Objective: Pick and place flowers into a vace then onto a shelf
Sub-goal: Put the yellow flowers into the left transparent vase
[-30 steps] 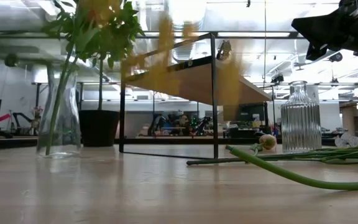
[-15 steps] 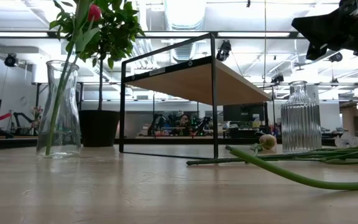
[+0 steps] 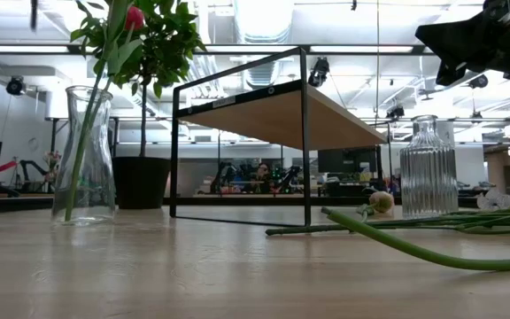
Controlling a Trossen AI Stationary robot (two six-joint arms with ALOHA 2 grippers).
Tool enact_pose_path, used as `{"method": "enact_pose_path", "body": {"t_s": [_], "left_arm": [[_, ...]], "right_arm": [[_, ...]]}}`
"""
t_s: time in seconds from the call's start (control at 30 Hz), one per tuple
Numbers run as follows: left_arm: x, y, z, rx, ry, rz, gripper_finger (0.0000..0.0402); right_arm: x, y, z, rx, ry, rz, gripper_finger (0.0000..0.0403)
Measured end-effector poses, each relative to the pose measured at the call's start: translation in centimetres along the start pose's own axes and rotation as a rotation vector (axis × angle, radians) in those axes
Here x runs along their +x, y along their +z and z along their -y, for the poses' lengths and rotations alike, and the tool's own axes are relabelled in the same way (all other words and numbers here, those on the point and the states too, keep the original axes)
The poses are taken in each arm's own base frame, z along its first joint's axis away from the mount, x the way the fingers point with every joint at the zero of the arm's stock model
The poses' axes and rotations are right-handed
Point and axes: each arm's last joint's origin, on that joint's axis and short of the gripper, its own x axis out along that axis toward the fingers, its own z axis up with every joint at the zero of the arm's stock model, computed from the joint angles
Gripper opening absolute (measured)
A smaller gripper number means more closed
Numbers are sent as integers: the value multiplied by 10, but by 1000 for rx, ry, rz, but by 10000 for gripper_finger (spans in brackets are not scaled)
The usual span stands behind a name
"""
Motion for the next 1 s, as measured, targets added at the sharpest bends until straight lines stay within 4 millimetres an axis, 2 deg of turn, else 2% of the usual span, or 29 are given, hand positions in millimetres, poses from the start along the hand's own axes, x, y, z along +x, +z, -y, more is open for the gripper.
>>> {"method": "enact_pose_path", "body": {"t_s": [0.2, 0.37, 0.5, 0.77, 1.0], "left_arm": [[9, -38, -34, -108, 48, -1, 2], [12, -57, -51, -169, 69, -1, 3], [11, -57, -55, -199, 69, 0, 4], [17, -33, -45, -249, 94, 1, 5], [37, -41, -33, -204, 192, -5, 5]], "right_arm": [[0, 0, 0, 0, 0, 0, 9], [0, 0, 0, 0, 0, 1, 9], [0, 0, 0, 0, 0, 0, 9], [0, 0, 0, 0, 0, 1, 9], [0, 0, 0, 0, 0, 1, 9]]}}
